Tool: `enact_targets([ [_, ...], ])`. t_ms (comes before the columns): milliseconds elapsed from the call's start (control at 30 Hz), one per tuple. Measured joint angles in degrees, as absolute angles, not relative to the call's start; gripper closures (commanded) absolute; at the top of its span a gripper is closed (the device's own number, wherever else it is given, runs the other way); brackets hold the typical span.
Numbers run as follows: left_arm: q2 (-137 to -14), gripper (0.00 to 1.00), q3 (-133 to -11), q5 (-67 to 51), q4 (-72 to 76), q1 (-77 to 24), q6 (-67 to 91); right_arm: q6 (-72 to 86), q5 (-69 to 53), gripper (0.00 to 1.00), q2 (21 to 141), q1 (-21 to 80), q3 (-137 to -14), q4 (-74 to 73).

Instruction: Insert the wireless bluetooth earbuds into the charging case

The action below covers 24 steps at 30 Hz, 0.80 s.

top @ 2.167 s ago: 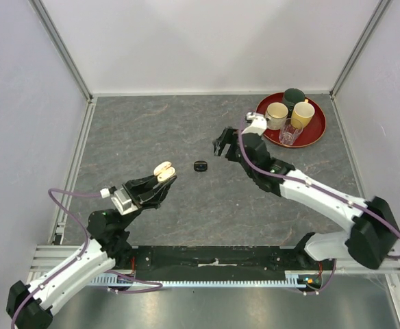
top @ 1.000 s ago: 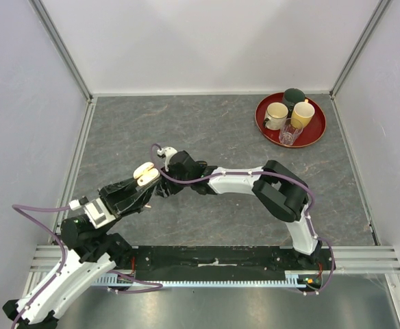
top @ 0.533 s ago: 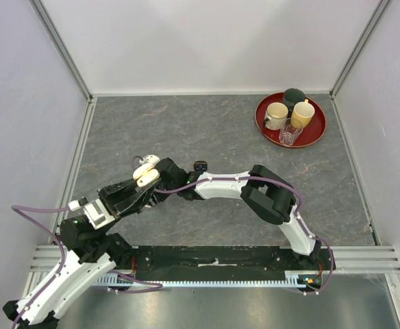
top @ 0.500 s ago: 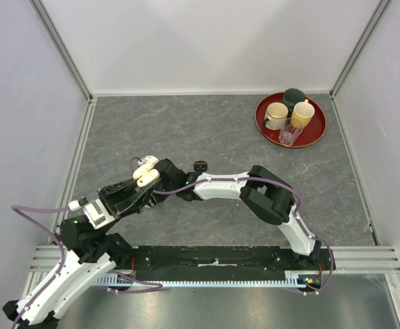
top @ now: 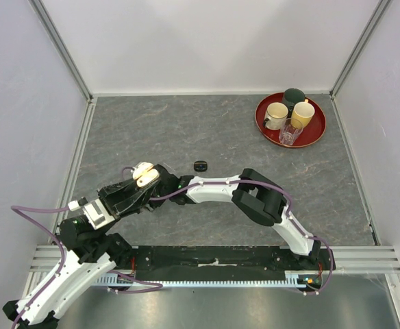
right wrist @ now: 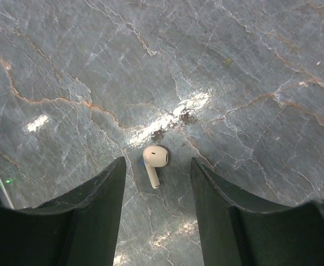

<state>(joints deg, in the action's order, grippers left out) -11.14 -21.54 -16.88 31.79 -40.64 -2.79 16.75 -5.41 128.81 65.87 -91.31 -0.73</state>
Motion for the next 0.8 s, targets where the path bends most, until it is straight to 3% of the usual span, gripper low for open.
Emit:
enact_targets([
  [800,-11.7,0.98,-21.0,-16.8,33.2,-40.6,-2.7,13.9,-0.1,0.59,131.3,68.0,-95.8,-4.9],
])
